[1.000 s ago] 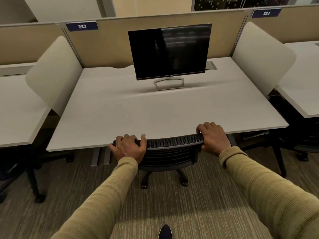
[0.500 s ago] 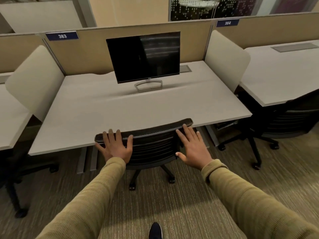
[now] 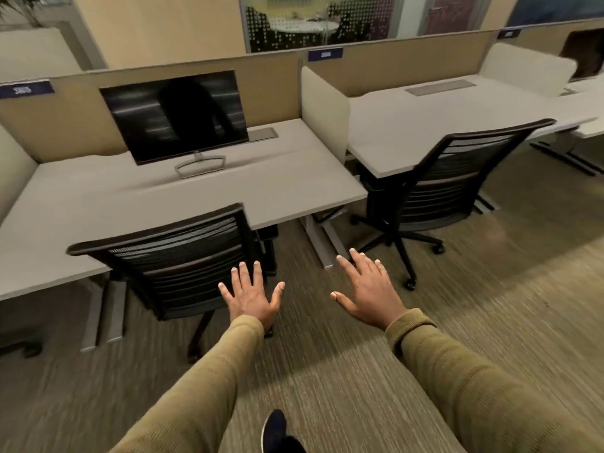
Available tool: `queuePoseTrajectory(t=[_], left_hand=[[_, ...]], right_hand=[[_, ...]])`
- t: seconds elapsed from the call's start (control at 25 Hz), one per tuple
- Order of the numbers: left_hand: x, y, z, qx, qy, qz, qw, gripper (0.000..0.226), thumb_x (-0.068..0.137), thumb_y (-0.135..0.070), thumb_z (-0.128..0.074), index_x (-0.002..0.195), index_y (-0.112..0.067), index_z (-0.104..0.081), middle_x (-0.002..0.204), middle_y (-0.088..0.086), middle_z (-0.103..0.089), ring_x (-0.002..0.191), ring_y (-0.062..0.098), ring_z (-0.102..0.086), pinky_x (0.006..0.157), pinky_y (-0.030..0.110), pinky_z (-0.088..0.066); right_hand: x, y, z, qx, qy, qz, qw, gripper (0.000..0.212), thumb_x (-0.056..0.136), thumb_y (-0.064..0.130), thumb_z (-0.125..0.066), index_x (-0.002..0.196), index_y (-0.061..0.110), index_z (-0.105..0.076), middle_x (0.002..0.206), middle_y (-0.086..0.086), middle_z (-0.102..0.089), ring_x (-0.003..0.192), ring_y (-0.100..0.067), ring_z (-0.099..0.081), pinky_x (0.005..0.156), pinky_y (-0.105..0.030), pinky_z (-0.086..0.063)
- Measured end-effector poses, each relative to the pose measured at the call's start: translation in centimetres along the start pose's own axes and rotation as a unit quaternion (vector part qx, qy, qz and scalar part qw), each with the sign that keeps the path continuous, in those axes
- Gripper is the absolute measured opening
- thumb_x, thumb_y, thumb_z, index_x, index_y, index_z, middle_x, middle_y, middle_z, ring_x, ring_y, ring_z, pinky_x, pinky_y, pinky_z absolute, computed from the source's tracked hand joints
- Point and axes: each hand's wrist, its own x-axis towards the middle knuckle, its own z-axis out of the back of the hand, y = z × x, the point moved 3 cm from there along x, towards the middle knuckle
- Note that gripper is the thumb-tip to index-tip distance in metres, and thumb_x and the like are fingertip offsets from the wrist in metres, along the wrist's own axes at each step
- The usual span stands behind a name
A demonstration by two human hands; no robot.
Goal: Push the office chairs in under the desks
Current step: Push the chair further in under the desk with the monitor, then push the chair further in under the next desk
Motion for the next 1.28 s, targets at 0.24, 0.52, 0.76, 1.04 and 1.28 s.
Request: queuePoseTrajectory(t=[0.24, 0.52, 0.76, 1.04, 1.28], left_hand=[[0.7, -12.8, -2.0, 0.019, 0.018, -0.083, 0.996, 0.086, 0.092, -0.074, -0.012, 0.160, -0.024, 0.005, 0.168, 0.009, 0.007, 0.154, 0.028, 0.010, 0.119, 0.058, 0.009], [5.2, -28.6, -7.2, 0.017, 0.055, -0.147, 0.987, 0.084, 0.093, -0.074, -0.010, 0.159, -0.025, 0.006, 0.168, 0.008, 0.008, 0.154, 0.029, 0.010, 0.119, 0.058, 0.009], [11.1, -41.9, -9.4, 0.012, 0.074, -0.181, 0.981, 0.085, 0.092, -0.074, -0.010, 0.160, -0.024, 0.005, 0.168, 0.008, 0.006, 0.154, 0.029, 0.007, 0.121, 0.058, 0.005], [18.4, -53.0, -6.9, -0.023, 0.048, -0.200, 0.978, 0.085, 0.093, -0.073, -0.012, 0.160, -0.023, 0.005, 0.168, 0.008, 0.006, 0.154, 0.028, 0.008, 0.121, 0.054, 0.006], [22.6, -61.9, -5.5, -0.054, -0.012, -0.198, 0.979, 0.084, 0.096, -0.069, -0.023, 0.160, -0.020, 0.001, 0.168, 0.009, -0.001, 0.154, 0.028, 0.001, 0.123, 0.052, 0.001]], right_hand=[[-3.3, -11.0, 3.2, 0.012, -0.036, -0.075, 0.996, 0.080, 0.095, 0.065, -0.045, 0.160, 0.024, -0.021, 0.165, -0.010, -0.021, 0.153, -0.027, -0.018, 0.124, -0.051, -0.012], [-1.9, -25.1, 5.1, 0.011, -0.047, -0.124, 0.991, 0.080, 0.094, 0.064, -0.047, 0.159, 0.025, -0.023, 0.165, -0.010, -0.022, 0.153, -0.028, -0.018, 0.123, -0.051, -0.011], [2.7, -37.2, 7.5, -0.005, -0.032, -0.148, 0.988, 0.078, 0.096, 0.063, -0.046, 0.159, 0.024, -0.023, 0.165, -0.009, -0.021, 0.152, -0.027, -0.019, 0.123, -0.050, -0.011], [8.6, -47.5, 11.9, 0.001, -0.065, -0.153, 0.986, 0.076, 0.097, 0.061, -0.047, 0.159, 0.023, -0.024, 0.164, -0.010, -0.026, 0.151, -0.028, -0.022, 0.123, -0.051, -0.016], [13.5, -57.0, 15.0, 0.012, -0.101, -0.118, 0.988, 0.079, 0.095, 0.059, -0.050, 0.159, 0.023, -0.022, 0.162, -0.012, -0.031, 0.149, -0.031, -0.027, 0.122, -0.054, -0.021]])
